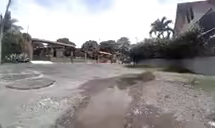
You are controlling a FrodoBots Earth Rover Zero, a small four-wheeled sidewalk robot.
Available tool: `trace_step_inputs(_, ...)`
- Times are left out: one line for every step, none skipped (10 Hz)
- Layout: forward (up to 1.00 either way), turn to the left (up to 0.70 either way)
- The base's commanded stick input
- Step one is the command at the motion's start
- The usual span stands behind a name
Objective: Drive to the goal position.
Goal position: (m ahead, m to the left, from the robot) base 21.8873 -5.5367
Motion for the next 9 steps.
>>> trace_step_inputs(0.4,0.46)
trace_step_inputs(0.5,0.5)
trace_step_inputs(0.5,0.5)
trace_step_inputs(0.5,0.5)
trace_step_inputs(0.5,0.5)
trace_step_inputs(0.5,0.5)
trace_step_inputs(0.5,0.5)
trace_step_inputs(0.5,0.5)
trace_step_inputs(0.5,0.5)
